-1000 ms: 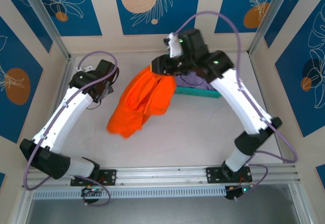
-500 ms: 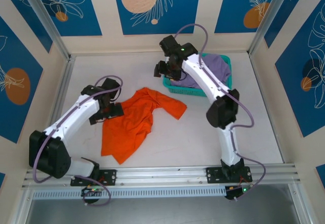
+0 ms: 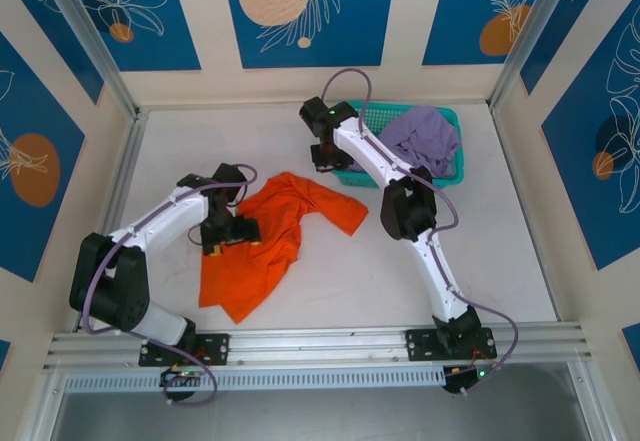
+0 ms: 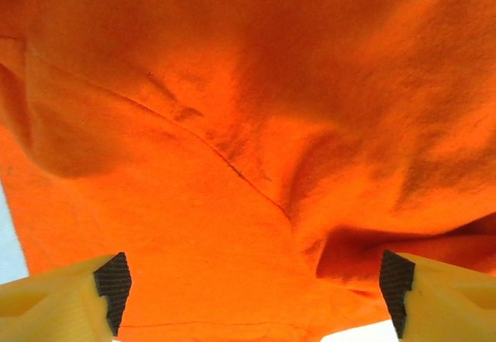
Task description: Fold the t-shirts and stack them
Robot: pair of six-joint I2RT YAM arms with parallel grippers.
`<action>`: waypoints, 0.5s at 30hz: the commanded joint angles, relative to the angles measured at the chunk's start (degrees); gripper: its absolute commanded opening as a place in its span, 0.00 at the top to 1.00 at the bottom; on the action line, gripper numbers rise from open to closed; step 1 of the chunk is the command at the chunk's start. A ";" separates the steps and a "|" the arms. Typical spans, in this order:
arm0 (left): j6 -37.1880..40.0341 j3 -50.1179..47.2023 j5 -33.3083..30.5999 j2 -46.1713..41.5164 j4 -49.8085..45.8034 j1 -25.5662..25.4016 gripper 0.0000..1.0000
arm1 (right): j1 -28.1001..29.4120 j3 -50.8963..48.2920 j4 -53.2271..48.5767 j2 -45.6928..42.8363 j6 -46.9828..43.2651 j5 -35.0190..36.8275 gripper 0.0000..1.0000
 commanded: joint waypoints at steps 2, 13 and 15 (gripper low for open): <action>1.48 -0.56 3.89 1.31 2.13 -0.44 0.19 | -4.92 -10.73 9.37 -5.95 -10.35 -1.04 0.92; 2.43 -0.18 6.59 2.55 2.88 -1.13 0.30 | -18.18 -15.14 20.34 -8.45 -23.88 -11.00 1.00; 2.94 -0.47 8.50 2.34 3.69 -1.40 0.30 | -19.34 -13.41 21.62 -6.14 -26.82 -10.41 1.00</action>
